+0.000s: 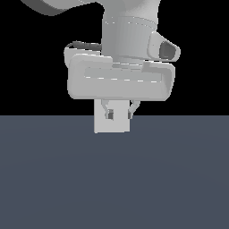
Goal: Plug the charger into the wall socket.
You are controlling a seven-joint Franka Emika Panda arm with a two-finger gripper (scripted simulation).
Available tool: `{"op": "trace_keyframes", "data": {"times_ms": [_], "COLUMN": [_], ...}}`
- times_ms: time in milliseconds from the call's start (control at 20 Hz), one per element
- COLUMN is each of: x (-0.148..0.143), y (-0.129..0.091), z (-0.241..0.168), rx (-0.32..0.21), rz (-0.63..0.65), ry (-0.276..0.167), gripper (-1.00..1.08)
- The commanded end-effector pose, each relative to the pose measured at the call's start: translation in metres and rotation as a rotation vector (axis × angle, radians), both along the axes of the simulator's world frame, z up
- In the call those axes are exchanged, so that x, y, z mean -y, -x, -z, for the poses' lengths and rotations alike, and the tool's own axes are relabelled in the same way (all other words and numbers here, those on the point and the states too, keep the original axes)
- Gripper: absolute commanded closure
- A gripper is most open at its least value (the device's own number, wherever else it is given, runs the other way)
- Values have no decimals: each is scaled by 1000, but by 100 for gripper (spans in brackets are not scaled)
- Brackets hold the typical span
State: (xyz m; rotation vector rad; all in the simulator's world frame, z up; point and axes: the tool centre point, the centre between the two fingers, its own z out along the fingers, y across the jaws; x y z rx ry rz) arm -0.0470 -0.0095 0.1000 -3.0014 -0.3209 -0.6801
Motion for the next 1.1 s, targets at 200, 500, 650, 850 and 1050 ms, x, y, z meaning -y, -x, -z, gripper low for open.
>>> {"op": "trace_keyframes", "data": {"times_ms": [200,500,650,850,1050], "x": [-2,-6,-8,-10,-10], "y": [-8,-28,-37,-45,-48], "z": [0,-1,0,0,0], "rx": [0,1,0,0,0], "rz": [0,-1,-1,-1,0], "ry": [1,2,3,3,1], "gripper": [108,108,108,108,108]}}
